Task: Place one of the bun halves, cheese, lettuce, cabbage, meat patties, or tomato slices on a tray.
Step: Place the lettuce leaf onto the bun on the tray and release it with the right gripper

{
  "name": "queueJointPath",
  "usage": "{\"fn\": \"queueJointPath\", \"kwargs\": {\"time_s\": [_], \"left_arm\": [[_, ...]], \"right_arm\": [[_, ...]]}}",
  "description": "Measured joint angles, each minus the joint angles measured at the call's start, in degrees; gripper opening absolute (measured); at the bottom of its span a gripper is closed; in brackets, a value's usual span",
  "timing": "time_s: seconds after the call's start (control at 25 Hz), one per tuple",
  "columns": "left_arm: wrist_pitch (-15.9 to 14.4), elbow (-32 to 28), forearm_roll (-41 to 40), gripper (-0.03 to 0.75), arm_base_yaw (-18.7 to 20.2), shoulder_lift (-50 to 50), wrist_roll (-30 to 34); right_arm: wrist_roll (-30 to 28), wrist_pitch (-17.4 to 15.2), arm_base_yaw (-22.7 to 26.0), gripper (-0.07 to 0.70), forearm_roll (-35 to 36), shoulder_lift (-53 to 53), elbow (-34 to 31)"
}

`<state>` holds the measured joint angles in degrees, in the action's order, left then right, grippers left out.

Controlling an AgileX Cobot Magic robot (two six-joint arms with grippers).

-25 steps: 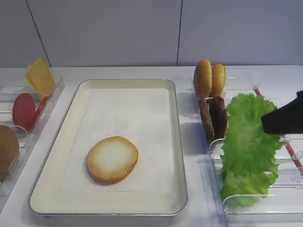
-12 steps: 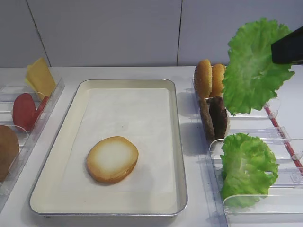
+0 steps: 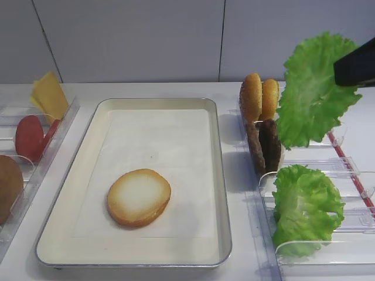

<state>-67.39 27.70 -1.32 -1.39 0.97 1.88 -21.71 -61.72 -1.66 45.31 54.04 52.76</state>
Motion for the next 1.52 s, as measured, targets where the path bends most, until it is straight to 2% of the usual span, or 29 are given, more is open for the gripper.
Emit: {"fn": "queueJointPath", "kwargs": {"time_s": [0.16,0.4,0.64,0.8,1.0,1.36,1.52], "left_arm": [[0.00,0.00,0.00,0.471,0.00,0.00,0.00],[0.00,0.00,0.00,0.471,0.00,0.00,0.00],[0.00,0.00,0.00,0.471,0.00,0.00,0.00],[0.00,0.00,0.00,0.471,0.00,0.00,0.00],[0.00,0.00,0.00,0.470,0.00,0.00,0.00],[0.00,0.00,0.00,0.461,0.00,0.00,0.00],[0.00,0.00,0.00,0.456,0.00,0.00,0.00]], "right_arm": [[2.83,2.75,-6.74,0.040,-3.13,3.29,0.00],[8.20,11.15,-20.53,0.039,-6.38,10.19,0.00],[9.31,19.31,-31.65,0.039,-6.52,19.55,0.25],[9.58,21.05,-36.47,0.040,-6.41,26.43,3.83],[9.70,21.51,-40.40,0.040,-6.32,35.55,11.31],[10.60,21.79,-44.71,0.040,-6.32,46.29,21.75],[12.47,21.79,-45.13,0.039,-7.81,49.38,23.71]]}}
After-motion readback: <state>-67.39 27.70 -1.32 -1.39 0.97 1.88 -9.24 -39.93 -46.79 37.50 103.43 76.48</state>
